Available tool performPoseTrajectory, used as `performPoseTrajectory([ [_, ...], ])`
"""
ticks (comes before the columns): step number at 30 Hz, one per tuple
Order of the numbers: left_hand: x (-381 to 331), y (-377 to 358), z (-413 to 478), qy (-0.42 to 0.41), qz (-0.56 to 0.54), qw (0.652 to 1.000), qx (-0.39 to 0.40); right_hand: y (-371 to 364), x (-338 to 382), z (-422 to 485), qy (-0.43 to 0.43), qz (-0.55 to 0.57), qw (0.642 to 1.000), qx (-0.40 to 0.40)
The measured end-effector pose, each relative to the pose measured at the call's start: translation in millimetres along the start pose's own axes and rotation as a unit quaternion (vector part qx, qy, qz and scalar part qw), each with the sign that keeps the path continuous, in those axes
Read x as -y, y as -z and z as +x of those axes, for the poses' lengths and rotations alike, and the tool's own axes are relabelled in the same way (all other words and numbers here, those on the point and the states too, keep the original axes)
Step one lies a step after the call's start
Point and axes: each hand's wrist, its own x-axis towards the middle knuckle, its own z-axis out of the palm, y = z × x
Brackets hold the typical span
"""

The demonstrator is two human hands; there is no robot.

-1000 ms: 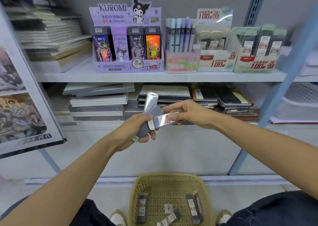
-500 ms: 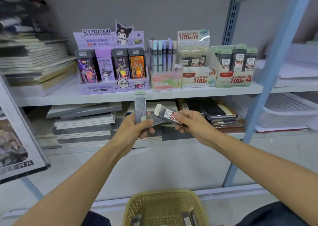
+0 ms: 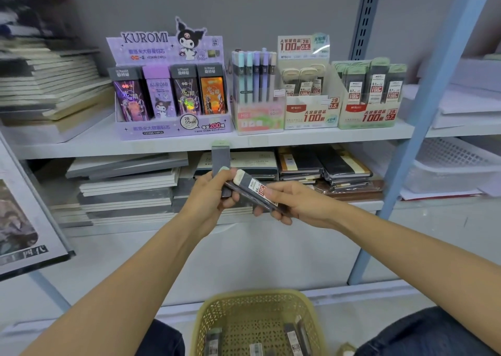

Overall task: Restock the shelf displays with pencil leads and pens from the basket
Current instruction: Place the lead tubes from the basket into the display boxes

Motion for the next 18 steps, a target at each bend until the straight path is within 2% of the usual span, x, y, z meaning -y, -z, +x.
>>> performPoseTrajectory([
  [2,-1.9,0.8,-2.1,-0.001,-0.032,0.999,0.006,-2.9,-1.5,1.0,0.002,0.032,0.999,0.003],
  [5,-6.7,-1.7,-4.6,-0.015,-0.108,0.992,0.069,-2.5,0.8,2.7,0.006,0.11,0.994,0.0],
  [7,-7.0,-4.5,-4.3,-0.041,-0.108,0.989,0.089,-1.7,3.2,2.6,0.004,0.159,0.987,0.007],
  [10,-3.9,-5.3,-4.7,-0.071,-0.068,0.991,0.088,-2.8,4.1,1.1,0.009,0.144,0.989,0.006],
  [12,-3.5,-6.4,-5.5,-0.08,-0.047,0.994,0.065,-6.8,5.2,0.0,0.017,0.127,0.992,0.003],
  [16,-2.9,-11.2,-2.4,-0.091,-0.041,0.994,-0.055,-12.2,6.8,0.8,0.053,0.12,0.99,-0.045],
  [18,-2.0,-11.0,-1.2,-0.096,-0.032,0.991,-0.09,-11.8,8.0,1.4,0.062,0.114,0.99,-0.064],
])
